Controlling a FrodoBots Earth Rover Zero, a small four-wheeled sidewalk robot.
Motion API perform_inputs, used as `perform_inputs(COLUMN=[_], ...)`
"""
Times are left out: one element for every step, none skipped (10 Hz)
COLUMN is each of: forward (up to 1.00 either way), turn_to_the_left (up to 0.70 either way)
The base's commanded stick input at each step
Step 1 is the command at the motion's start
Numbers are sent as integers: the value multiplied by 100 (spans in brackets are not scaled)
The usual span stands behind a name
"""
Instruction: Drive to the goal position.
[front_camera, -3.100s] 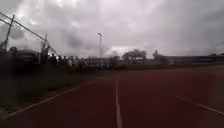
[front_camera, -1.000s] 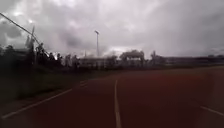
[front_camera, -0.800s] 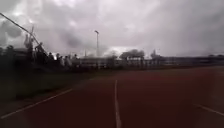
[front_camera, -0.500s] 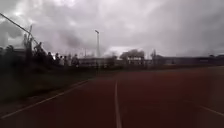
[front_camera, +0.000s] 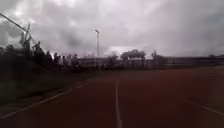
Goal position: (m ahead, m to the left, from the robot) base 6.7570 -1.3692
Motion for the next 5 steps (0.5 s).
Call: perform_inputs(forward=[50,50,50,50,50], turn_to_the_left=[0,0,0,0,0])
